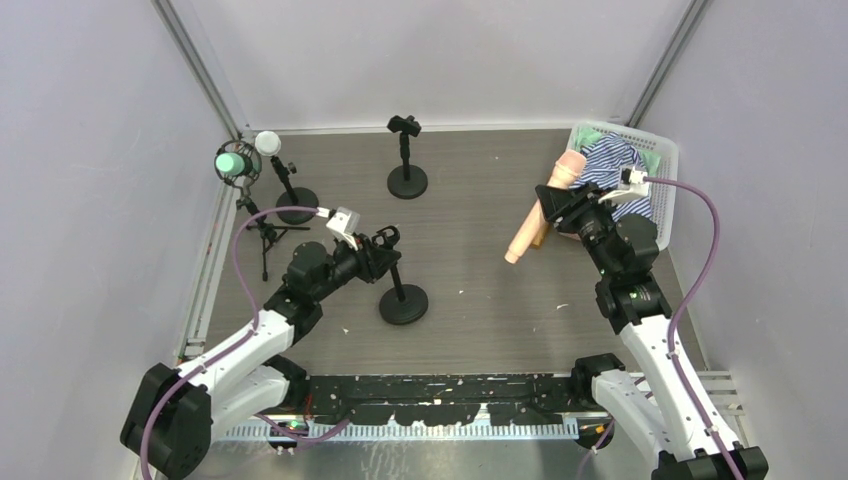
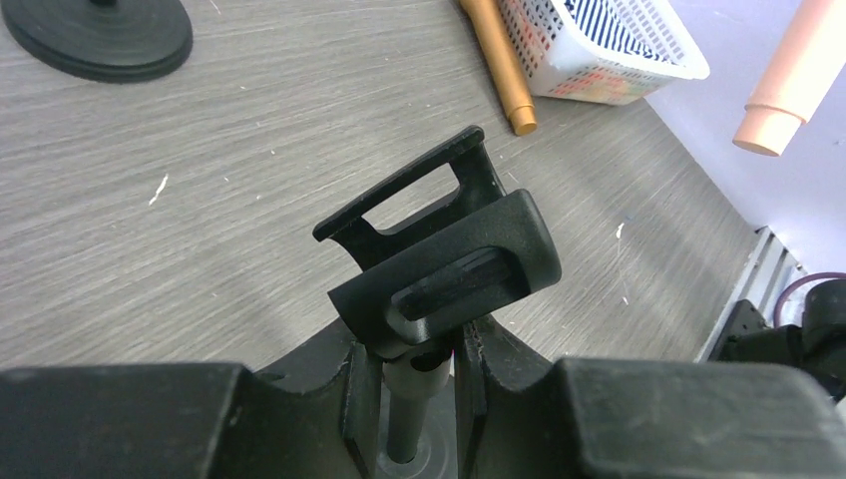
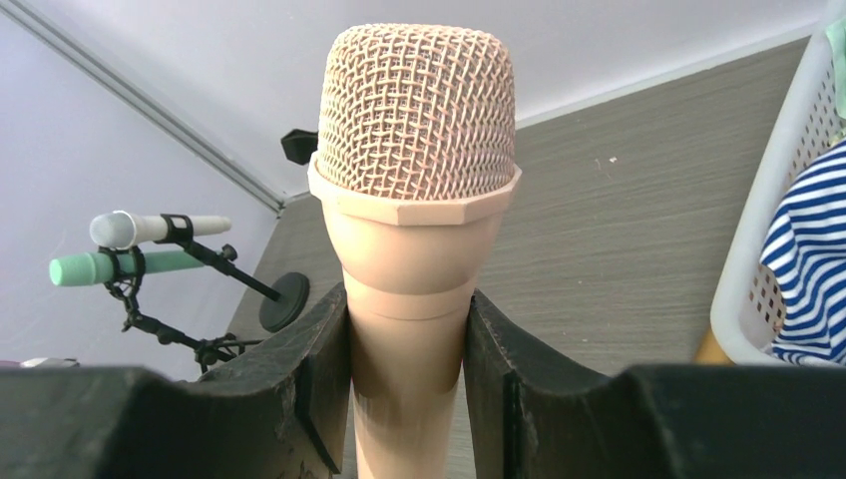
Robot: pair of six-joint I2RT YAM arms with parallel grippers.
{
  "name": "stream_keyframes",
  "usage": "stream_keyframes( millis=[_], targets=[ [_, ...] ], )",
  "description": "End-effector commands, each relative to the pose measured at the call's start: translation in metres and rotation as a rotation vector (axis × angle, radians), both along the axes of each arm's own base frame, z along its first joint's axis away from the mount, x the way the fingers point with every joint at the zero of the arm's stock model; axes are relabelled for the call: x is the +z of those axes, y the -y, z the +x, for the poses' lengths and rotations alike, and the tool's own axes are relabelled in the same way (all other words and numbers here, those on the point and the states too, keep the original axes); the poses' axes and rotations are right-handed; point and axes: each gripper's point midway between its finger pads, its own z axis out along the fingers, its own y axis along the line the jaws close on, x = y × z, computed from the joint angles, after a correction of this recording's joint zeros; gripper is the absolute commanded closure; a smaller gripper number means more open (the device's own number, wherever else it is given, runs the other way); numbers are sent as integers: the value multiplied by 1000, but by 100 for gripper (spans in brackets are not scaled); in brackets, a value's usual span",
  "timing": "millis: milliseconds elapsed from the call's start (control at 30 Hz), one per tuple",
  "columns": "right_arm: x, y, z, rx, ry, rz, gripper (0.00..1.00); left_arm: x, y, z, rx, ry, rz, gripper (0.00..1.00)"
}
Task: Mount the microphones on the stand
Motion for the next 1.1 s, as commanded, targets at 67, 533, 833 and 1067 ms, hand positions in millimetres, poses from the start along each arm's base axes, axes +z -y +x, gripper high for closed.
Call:
stream_keyframes(
  millis=[67, 533, 833, 1067],
  targets=[
    [26, -1, 0, 8, 86, 4, 99, 25, 13, -7, -39, -28, -88, 100],
    [-42, 35, 0, -112, -281, -308, 99, 25, 12, -9, -34, -50, -95, 99],
    [-18, 35, -4, -153, -153, -189, 99, 31, 11, -11, -33, -43, -105, 100],
    [13, -2, 7, 1, -32, -109, 99, 33, 17, -12, -53, -86, -129, 100]
  ],
)
